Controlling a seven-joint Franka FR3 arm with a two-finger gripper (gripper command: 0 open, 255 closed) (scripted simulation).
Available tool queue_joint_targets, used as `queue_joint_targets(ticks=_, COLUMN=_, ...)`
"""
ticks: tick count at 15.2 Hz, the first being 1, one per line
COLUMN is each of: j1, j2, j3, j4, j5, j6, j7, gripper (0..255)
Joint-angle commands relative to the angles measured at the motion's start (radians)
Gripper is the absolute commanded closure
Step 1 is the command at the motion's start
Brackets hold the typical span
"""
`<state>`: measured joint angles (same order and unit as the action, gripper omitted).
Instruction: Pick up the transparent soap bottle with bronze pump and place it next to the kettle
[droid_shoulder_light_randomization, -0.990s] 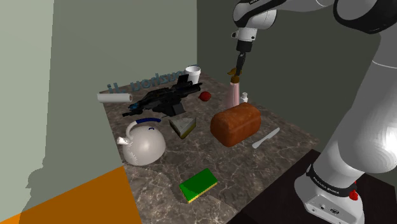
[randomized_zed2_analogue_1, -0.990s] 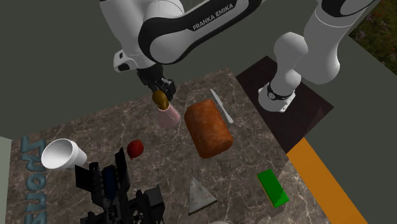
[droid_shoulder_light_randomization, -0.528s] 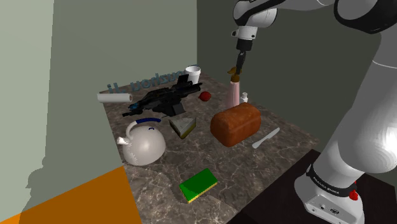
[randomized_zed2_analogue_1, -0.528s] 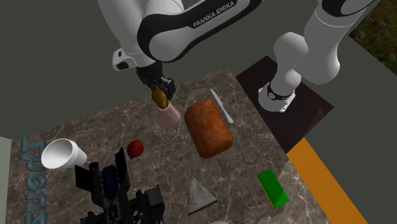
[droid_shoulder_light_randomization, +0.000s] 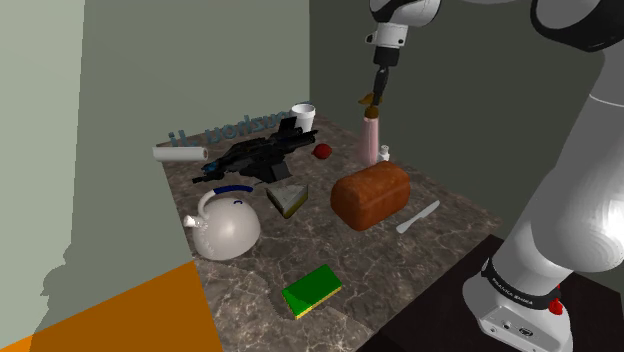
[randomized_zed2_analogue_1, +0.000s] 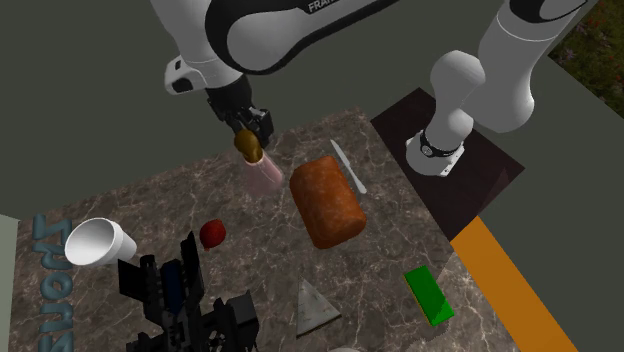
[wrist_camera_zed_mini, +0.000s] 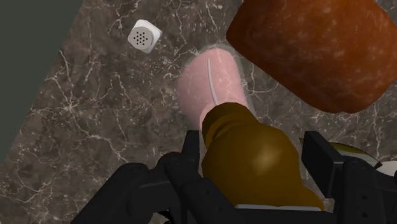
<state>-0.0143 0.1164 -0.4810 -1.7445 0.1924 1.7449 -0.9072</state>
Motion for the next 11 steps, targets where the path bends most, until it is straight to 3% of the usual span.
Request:
queue_joint_targets(ticks=1, j1=-0.001, j2=-0.002, j3=-0.001, j4=0.024, j5=-0.002, j6=-0.026, j7=0.002, gripper=255)
queue_joint_targets(ticks=11, j1=-0.008, j2=0.003, j3=-0.005, j4=0.164, j5=-0.002, j6=-0.160, j7=0.018, gripper=255)
